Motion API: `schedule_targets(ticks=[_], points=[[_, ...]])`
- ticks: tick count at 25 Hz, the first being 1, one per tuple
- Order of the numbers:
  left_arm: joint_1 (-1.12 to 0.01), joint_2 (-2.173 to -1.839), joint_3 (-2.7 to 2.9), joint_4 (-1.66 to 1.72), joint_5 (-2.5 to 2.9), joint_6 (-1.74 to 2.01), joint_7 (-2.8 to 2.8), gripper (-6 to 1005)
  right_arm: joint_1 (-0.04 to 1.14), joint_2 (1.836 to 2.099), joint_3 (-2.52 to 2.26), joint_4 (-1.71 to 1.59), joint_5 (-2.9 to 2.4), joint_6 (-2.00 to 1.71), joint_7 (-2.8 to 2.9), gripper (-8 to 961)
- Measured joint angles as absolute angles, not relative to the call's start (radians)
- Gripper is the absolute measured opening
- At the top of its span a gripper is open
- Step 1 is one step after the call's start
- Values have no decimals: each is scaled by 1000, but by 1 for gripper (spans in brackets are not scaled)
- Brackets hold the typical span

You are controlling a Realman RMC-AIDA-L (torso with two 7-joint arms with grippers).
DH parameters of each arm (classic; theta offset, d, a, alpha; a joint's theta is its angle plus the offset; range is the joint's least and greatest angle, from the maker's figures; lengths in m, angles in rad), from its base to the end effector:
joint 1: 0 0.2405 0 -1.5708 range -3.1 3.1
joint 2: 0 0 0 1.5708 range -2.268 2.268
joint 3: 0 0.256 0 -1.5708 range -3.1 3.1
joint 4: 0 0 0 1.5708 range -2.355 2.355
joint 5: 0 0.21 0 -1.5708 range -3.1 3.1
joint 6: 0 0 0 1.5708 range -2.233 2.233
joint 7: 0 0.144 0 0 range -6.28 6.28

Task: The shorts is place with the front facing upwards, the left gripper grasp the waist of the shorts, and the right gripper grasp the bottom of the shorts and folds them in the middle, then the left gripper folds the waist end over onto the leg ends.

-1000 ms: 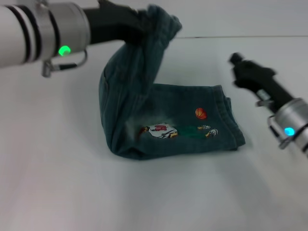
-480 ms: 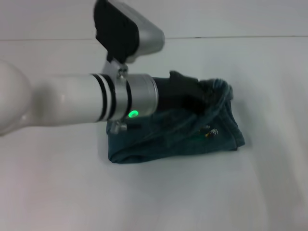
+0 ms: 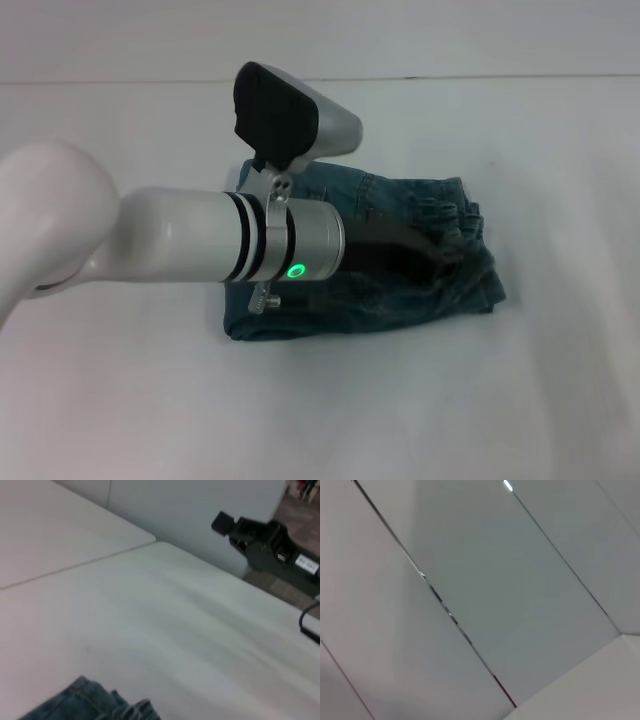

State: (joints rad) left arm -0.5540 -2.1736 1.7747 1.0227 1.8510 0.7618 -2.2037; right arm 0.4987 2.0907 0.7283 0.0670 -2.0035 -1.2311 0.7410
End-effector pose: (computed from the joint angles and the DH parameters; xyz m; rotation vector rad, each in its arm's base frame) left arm -0.1200 0.3438 -0.1302 -2.7343 -0.7901 -0.3916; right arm 0.3325 0.3420 0.0106 -1.2923 0.9729 1.1700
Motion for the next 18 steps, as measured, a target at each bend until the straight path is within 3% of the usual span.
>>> schedule_targets(ticks=[2,4,10,15,18], points=[[-540,-2173,1759,1044,1837,764,-2201,204,500,2091,720,67,-2006,-1229,742,29],[-524,-2172,1743,1066,1820,769,-2197,428,501,2091,712,67,-2007,-1225,747,29],[-480,-2171,1693,1152,1802,826,-2189,657,503,2087,674,62,-2008,-1217,765,29],[-420,-2168,1545,1227,1744,973,-2145,762,530,2048,479,6,-2023,-1257,927,29],[-394,-2168,1371,1214,1674,1154,-2076,824,547,2038,355,-59,-2025,-1343,1033,30]])
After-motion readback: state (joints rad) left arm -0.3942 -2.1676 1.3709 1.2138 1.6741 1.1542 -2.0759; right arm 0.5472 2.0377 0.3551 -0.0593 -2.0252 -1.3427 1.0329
